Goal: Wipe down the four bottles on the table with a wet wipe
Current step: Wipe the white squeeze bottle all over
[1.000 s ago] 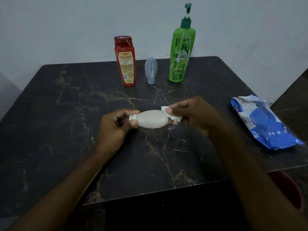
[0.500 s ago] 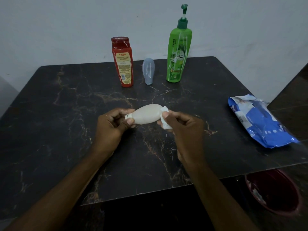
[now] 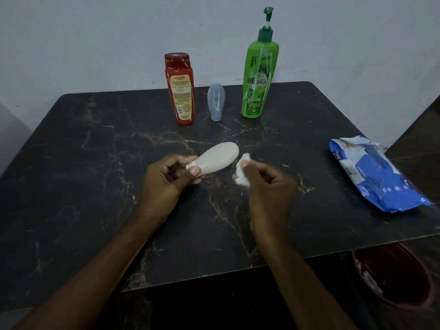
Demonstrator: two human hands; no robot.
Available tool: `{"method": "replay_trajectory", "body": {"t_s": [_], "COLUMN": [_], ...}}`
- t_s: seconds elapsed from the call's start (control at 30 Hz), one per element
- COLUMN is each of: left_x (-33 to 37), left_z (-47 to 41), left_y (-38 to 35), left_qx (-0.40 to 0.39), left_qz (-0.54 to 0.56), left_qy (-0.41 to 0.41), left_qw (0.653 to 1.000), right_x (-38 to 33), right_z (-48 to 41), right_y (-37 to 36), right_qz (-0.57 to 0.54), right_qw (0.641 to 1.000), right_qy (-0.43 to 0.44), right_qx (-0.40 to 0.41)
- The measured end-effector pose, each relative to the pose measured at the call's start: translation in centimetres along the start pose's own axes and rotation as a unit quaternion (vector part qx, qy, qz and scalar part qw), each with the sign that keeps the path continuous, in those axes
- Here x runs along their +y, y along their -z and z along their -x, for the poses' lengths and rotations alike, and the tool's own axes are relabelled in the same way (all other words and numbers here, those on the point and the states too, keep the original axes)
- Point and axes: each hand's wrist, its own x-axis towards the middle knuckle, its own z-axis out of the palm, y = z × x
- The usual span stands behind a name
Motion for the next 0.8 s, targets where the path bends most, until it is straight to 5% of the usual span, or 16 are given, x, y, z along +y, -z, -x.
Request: {"method": "replay_trajectory", "body": {"t_s": [0.13, 0.3, 0.5, 0.8], "left_x": [0.1, 0.0, -0.1, 0.2], "left_z": [0.0, 0.0, -0.1, 0.2], "left_y": [-0.1, 0.1, 0.1, 0.3], "left_qx": [-0.003, -0.001, -0.017, -0.019], "left_qz": [-0.005, -0.008, -0.018, -0.074], "left_qy": [-0.001, 0.004, 0.000, -0.032], "left_qw": [1.000, 1.000, 1.000, 0.997], "right_x": [-0.2, 1.5, -0.9, -1.1], "right_z": [-0.5, 2.0, -2.5, -3.1], "right_y": [-0.7, -1.9, 1.8, 2.7], "right_qz": [0.033, 0.082, 0.063, 0.162], "right_qw": [0.999, 0.987, 0.996, 0.964], "right_qy": [0.042, 0.027, 0.043, 0.135], "right_qx": [0.007, -0.135, -0.056, -0.160]}}
